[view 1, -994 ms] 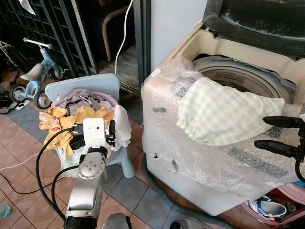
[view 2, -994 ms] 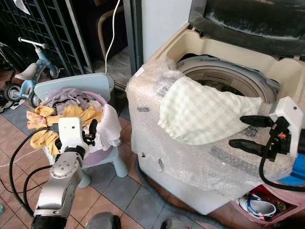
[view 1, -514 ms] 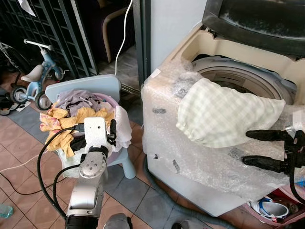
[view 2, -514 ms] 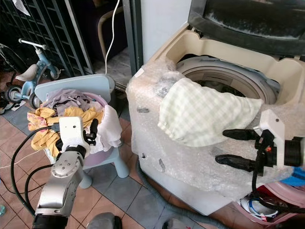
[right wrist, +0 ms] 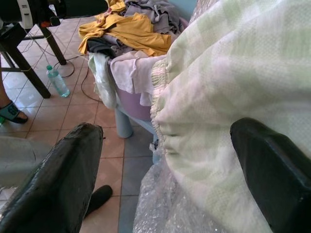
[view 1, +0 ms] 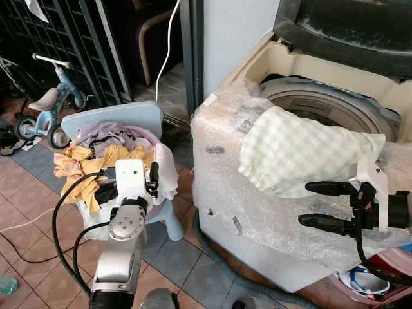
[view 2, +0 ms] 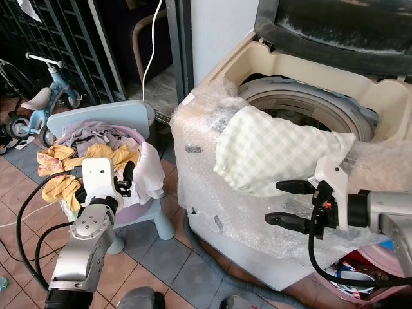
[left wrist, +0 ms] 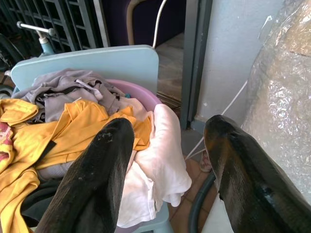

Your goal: Clothes washing

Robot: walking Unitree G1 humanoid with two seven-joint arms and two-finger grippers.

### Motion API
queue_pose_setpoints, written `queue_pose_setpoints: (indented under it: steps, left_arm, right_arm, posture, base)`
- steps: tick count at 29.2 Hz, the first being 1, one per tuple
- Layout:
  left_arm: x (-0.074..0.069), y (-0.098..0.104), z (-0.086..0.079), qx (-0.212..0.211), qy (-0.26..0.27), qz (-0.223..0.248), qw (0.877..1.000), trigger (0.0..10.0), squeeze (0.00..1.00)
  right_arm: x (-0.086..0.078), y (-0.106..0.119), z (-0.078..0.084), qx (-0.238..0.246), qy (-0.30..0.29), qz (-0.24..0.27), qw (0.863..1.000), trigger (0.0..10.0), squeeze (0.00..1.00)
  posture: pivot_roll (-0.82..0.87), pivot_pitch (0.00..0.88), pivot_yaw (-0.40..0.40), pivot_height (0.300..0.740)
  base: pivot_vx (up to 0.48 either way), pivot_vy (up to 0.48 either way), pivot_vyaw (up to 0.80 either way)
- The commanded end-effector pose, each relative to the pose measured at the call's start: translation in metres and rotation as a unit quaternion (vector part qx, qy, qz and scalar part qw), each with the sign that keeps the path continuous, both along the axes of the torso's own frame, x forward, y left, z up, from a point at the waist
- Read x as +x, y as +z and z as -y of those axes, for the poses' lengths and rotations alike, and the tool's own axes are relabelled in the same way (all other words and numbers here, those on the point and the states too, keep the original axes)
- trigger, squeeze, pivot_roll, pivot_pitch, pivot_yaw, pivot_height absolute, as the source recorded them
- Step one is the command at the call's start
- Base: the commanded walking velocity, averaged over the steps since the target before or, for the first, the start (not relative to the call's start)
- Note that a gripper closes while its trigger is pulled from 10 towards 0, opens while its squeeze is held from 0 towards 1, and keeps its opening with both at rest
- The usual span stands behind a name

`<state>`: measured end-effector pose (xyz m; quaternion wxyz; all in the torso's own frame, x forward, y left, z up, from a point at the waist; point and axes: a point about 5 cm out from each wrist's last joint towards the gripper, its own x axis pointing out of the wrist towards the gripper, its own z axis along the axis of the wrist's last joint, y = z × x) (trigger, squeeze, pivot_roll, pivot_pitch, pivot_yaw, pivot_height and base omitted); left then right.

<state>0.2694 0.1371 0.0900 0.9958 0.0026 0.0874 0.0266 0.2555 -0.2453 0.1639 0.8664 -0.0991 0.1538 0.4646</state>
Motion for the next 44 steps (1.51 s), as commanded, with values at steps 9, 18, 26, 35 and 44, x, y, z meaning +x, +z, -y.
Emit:
queue_pose_setpoints:
  steps: [9, 18, 26, 35, 44]
  left_arm:
    - [0.002, 0.001, -0.001, 0.004, 0.004, 0.004, 1.0, 10.0, 0.0]
    - [0.001, 0.001, -0.001, 0.002, 0.006, 0.003, 1.0, 10.0, 0.0]
    - [0.002, 0.0, 0.0, 0.001, 0.004, 0.0, 1.0, 10.0, 0.0]
    - [0.002, 0.0, 0.0, 0.0, 0.005, 0.0, 1.0, 10.0, 0.0]
    - [0.001, 0.0, 0.0, 0.001, 0.007, -0.001, 1.0, 10.0, 0.0]
  right_arm:
    - [0.038, 0.035, -0.006, 0.048, -0.086, 0.104, 0.99, 10.0, 0.0]
    - [0.06, 0.053, 0.005, -0.038, -0.164, 0.213, 0.962, 10.0, 0.0]
    - [0.044, 0.038, -0.018, -0.123, -0.044, 0.235, 0.963, 0.0, 0.0]
    - [0.041, 0.015, -0.008, -0.144, -0.035, 0.184, 0.972, 0.0, 0.0]
    - [0.054, 0.018, -0.004, -0.165, -0.079, 0.204, 0.962, 0.0, 0.0]
  posture:
    - [-0.03, 0.026, 0.031, 0.74]
    - [-0.03, 0.033, 0.028, 0.74]
    - [-0.04, 0.037, 0.026, 0.74]
    - [-0.04, 0.038, 0.022, 0.74]
    - [-0.03, 0.04, 0.021, 0.74]
  base:
    - [0.0, 0.0, 0.0]
    - [0.0, 0.0, 0.0]
    - [0.0, 0.0, 0.0]
    - [0.0, 0.0, 0.0]
    - [0.0, 0.0, 0.0]
